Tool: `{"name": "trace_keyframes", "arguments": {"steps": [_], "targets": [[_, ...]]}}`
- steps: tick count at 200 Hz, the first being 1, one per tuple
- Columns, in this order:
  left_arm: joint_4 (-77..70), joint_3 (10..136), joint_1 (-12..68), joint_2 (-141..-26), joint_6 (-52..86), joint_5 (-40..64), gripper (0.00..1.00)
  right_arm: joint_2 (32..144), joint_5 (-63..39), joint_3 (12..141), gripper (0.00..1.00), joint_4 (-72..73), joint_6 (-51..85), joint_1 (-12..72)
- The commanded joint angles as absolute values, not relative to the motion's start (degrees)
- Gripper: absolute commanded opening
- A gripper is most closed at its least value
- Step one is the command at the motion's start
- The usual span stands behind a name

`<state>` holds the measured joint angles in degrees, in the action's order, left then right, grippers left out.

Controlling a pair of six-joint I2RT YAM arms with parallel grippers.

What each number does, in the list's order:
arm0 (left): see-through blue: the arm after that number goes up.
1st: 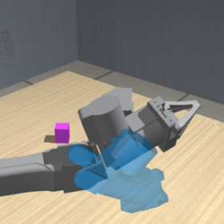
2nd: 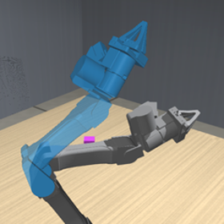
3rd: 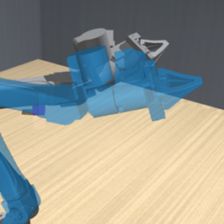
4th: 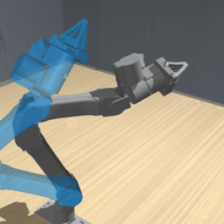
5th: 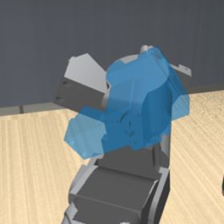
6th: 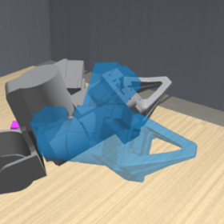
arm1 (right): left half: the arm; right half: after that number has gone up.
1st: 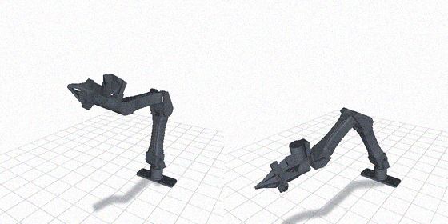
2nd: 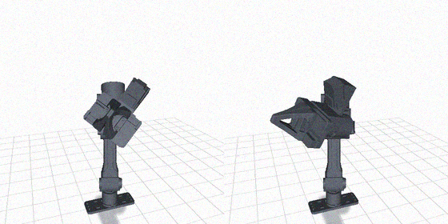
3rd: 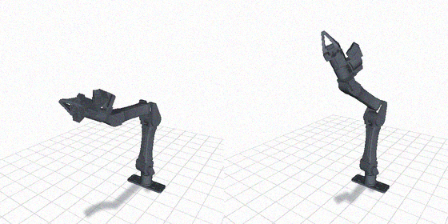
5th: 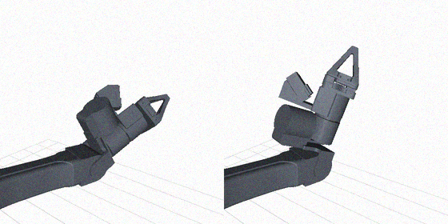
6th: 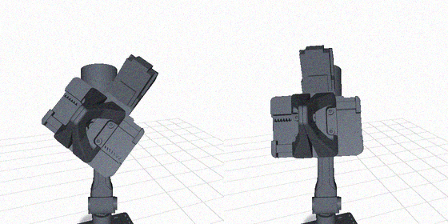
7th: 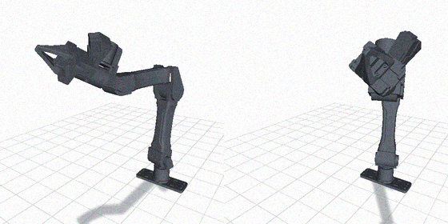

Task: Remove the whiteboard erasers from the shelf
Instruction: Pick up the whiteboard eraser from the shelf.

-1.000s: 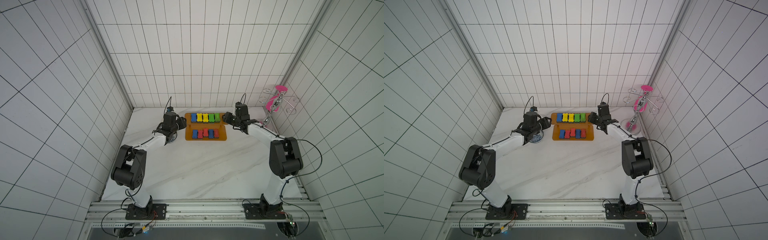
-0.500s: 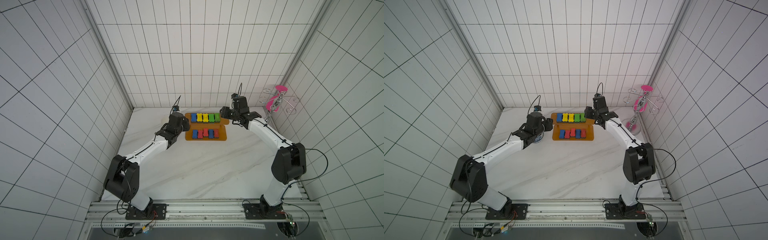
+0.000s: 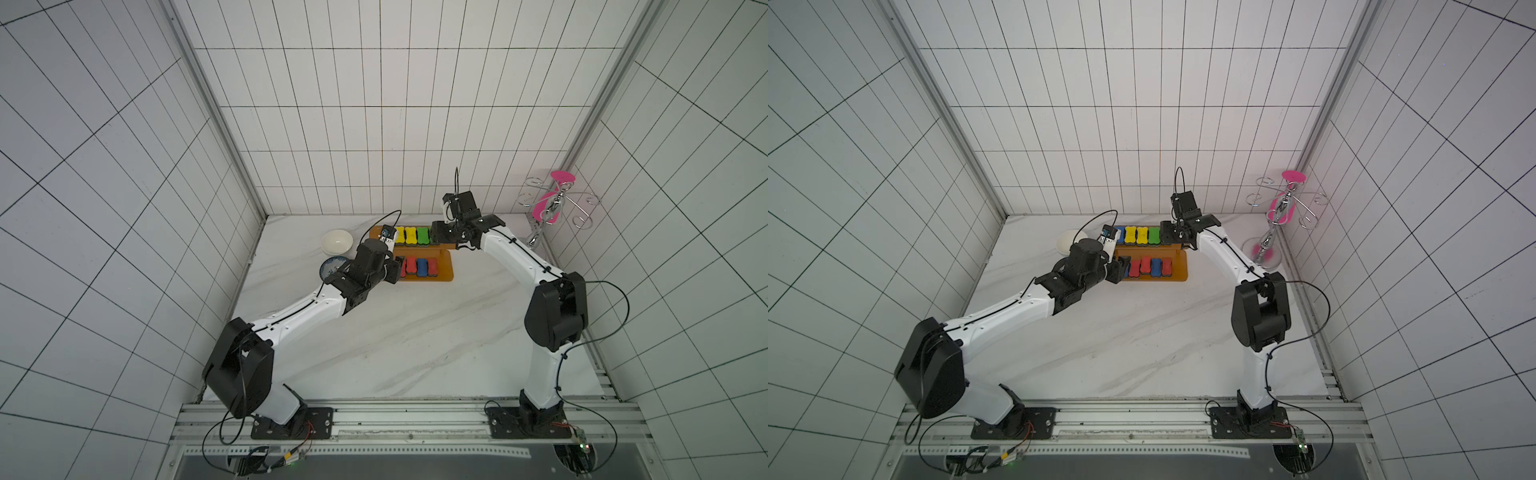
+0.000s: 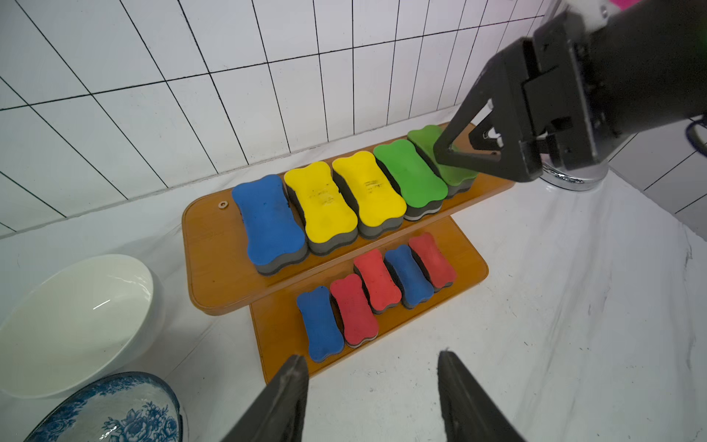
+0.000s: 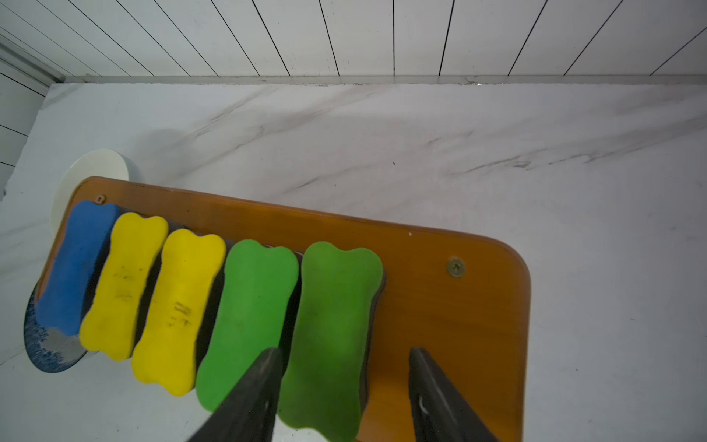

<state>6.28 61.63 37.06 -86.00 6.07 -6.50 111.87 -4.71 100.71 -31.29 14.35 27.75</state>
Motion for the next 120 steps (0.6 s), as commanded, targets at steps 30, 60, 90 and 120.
{"name": "trace_keyframes", "arguments": {"steps": [30,60,90,120], "targets": [[2.72,60.32,36.98,-83.98,4.55,-7.13,0.58,113.97,-3.88,103.79,0.53,-32.88,13.67,27.95],[2.03,59.85,37.00,-84.20,4.63,-6.93,0.58,114.52,-2.69,103.41,0.52,-32.95,13.75,27.86],[2.03,59.85,36.96,-84.20,4.83,-7.01,0.58,113.66,-1.37,101.93,0.51,-33.00,13.89,27.26],[1.95,59.77,36.99,-84.11,5.31,-6.94,0.58,111.54,-0.92,99.85,0.50,-32.71,13.98,26.55]]}}
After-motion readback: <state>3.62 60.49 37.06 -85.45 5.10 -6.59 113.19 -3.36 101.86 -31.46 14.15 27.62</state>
